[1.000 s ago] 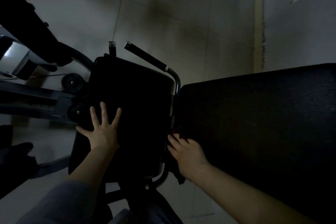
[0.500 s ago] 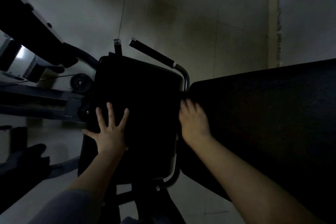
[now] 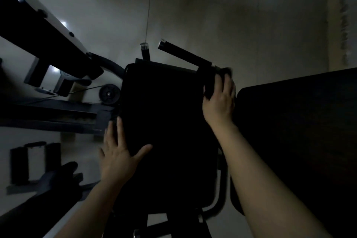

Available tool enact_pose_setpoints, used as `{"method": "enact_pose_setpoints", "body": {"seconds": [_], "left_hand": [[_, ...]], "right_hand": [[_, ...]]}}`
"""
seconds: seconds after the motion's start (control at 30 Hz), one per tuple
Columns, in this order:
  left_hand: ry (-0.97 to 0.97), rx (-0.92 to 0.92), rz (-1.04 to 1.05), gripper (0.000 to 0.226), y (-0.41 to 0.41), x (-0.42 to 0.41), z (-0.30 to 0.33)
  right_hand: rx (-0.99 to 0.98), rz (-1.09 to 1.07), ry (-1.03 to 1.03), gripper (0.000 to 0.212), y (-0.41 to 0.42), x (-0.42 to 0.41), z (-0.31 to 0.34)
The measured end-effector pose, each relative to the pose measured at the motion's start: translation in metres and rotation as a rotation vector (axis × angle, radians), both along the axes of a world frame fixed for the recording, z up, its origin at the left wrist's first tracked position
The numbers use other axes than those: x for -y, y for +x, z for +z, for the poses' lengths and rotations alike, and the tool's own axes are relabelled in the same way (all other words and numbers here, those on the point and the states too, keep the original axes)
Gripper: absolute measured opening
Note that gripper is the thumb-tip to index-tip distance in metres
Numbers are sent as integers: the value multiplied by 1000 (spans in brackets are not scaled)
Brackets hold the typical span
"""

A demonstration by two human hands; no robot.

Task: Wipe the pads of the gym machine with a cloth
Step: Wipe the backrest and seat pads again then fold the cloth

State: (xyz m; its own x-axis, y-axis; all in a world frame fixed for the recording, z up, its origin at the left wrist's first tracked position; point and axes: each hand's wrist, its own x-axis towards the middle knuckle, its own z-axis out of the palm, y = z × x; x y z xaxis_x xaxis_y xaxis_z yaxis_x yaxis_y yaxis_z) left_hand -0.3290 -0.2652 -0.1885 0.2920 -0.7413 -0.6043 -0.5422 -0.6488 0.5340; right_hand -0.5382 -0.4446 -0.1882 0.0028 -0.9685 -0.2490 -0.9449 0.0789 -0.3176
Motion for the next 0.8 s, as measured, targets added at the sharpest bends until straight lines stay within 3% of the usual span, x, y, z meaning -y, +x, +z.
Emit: {"method": "enact_pose_setpoints", "body": {"seconds": [0.07, 0.17, 0.23, 0.4, 0.5, 0.57, 0.63, 0.7, 0.8], "left_hand": [[3, -45, -42, 110, 7, 0, -7], [37, -99, -53, 115, 9, -1, -8], [58, -77, -50, 121, 9, 1, -8], [43, 21, -80, 123, 5, 2, -16], [25, 3, -101, 124, 9, -1, -19], [2, -21, -88, 126, 10, -1, -18], [-19, -19, -76, 127, 10, -1, -14], [-37, -41, -86, 126, 11, 0, -11], [-77, -237, -48, 122, 15, 0, -7]], "right_hand": [[-8, -142, 49, 58, 15, 11, -35], [85, -401, -89, 51, 41, 10, -53], [119, -379, -203, 51, 62, 6, -49], [130, 13, -257, 42, 145, -29, -21], [34, 532, -162, 61, 182, -47, -6], [-30, 652, -107, 71, 176, -38, -4], [-38, 579, -98, 73, 146, -33, -11], [-60, 333, -28, 75, 92, -32, -23], [-113, -52, 57, 74, 16, -48, -32]]}}
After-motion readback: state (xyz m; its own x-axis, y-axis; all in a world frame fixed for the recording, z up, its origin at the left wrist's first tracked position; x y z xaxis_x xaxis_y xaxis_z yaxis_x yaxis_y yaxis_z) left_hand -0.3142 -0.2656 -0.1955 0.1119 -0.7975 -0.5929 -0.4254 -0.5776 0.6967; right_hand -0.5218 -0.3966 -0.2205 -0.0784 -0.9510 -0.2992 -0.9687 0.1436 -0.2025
